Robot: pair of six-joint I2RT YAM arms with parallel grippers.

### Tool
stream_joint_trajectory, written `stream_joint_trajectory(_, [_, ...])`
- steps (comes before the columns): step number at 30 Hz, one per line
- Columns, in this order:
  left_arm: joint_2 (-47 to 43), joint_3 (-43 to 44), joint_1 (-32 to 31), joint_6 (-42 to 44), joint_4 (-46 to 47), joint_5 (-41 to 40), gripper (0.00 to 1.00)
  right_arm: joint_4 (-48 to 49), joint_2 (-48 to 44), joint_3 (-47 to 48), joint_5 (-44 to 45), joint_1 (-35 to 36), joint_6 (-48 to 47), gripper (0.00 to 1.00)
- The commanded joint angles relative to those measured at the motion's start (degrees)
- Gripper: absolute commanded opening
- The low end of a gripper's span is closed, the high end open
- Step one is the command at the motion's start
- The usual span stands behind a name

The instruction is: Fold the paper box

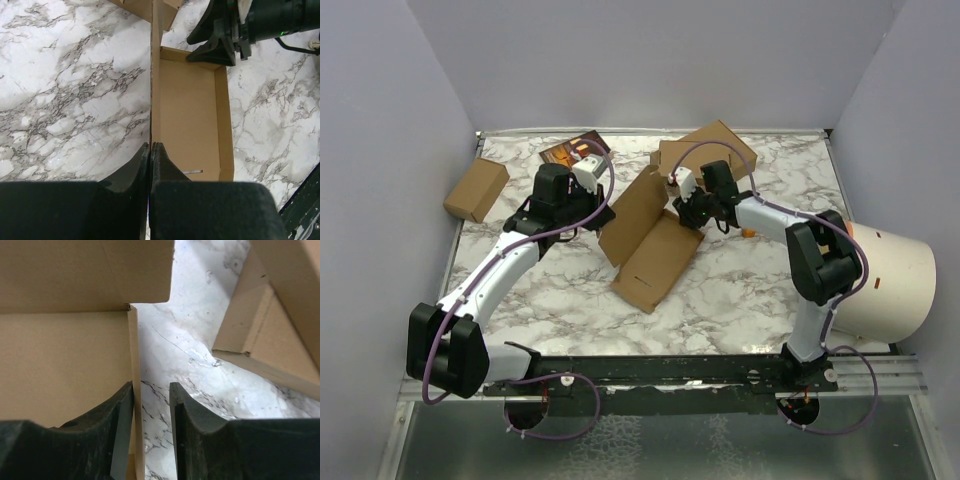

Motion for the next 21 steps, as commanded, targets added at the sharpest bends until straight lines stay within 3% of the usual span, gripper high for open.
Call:
stream_joint_trajectory(1, [-1.0,0.7,0.0,0.7,0.4,0.5,0.0,-2.3,-4.8,0.0,-3.8,-1.9,-2.0,0.35])
stream_joint_trajectory(10, [-0.7,1.1,-0.1,0.6,0.3,0.7,0.0,-7.6,-3.3,0.8,-7.7,-2.4,-6.3,0.36])
stream_joint_trajectory(21, [-0.1,1.0,0.1,0.4,0.7,1.1,0.0,-7.5,-0.7,0.7,-5.3,-2.3,-7.1,0.36])
